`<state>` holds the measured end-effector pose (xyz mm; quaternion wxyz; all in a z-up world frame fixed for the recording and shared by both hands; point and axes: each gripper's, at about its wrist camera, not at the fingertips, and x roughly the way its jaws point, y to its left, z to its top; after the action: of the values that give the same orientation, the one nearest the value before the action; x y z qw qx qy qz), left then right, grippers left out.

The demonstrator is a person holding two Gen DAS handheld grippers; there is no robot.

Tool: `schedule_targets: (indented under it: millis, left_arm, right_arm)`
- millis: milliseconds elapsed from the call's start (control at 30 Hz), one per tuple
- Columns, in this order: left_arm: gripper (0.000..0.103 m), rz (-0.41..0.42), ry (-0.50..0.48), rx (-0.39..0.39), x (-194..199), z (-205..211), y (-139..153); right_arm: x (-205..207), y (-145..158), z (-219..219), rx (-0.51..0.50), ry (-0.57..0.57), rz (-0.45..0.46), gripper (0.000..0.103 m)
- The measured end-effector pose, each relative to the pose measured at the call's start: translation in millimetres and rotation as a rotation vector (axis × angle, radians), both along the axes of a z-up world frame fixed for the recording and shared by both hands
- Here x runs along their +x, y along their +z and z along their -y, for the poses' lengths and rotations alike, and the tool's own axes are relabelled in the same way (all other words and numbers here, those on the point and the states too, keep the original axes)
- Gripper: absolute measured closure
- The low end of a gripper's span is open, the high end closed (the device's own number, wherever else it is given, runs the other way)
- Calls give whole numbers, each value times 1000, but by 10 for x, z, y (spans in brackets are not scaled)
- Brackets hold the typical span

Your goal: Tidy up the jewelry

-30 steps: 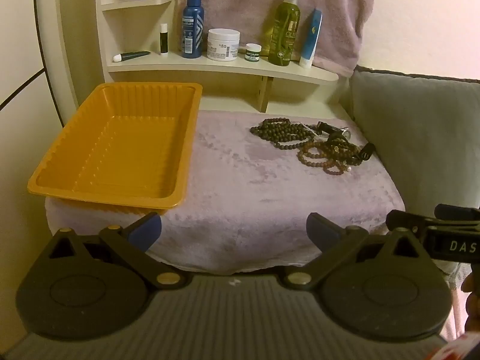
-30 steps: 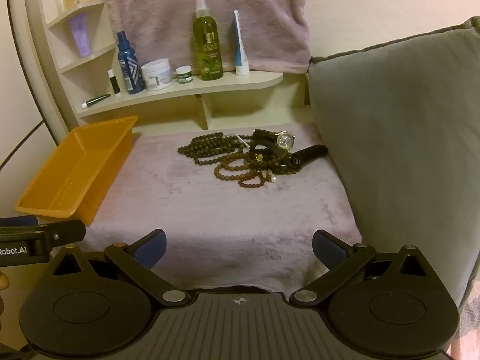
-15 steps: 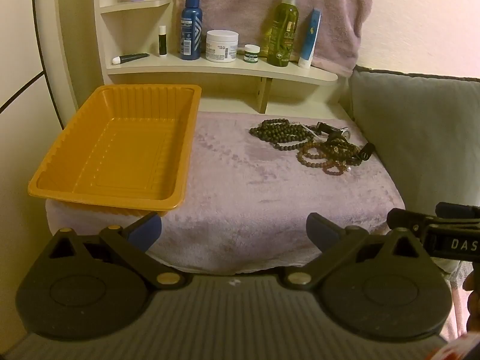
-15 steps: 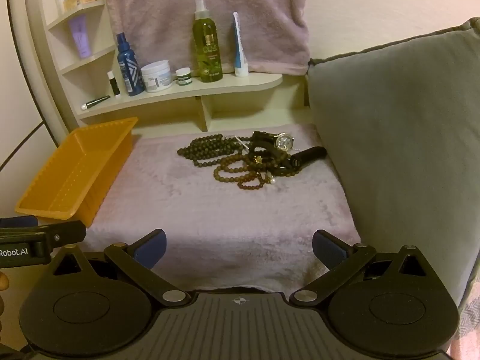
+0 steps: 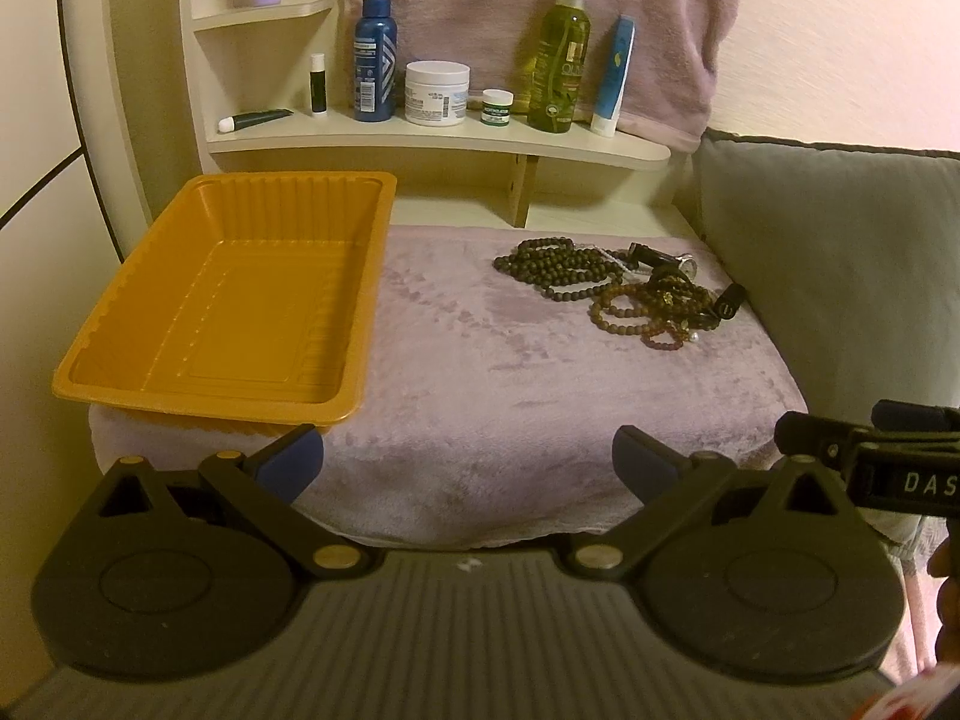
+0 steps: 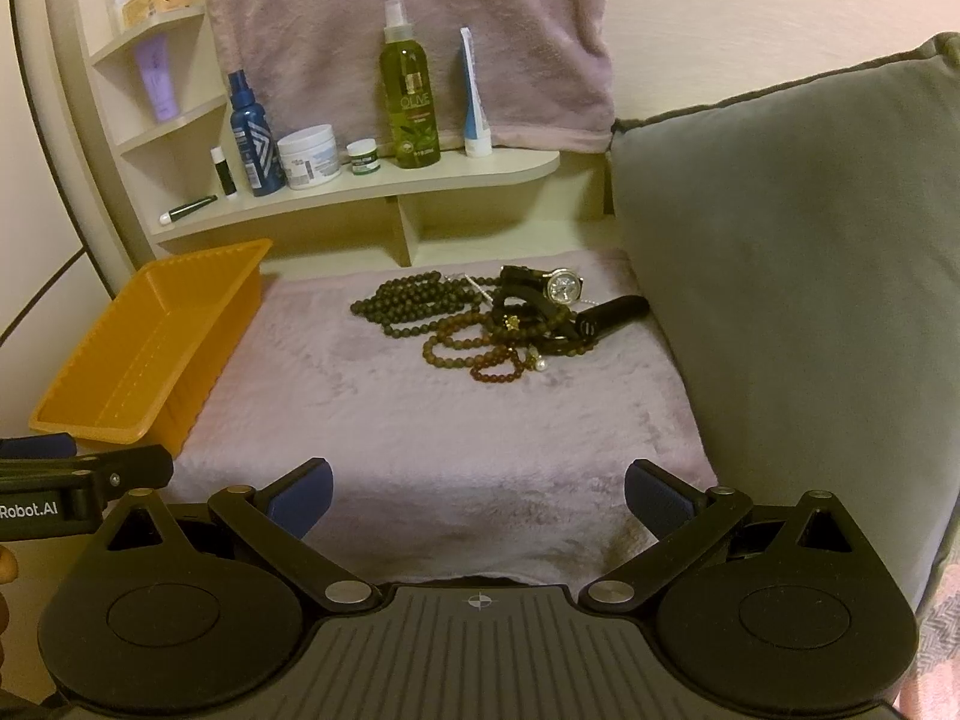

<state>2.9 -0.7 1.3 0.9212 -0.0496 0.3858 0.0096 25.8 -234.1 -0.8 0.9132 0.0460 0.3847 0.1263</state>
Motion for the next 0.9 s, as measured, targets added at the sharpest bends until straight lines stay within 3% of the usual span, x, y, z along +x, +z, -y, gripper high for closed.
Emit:
schedule_targets:
  millis: [900]
  left_arm:
    - [1, 0, -1, 2, 10, 22, -4]
  right_arm:
    - [-2, -8, 14, 2, -2, 0, 0]
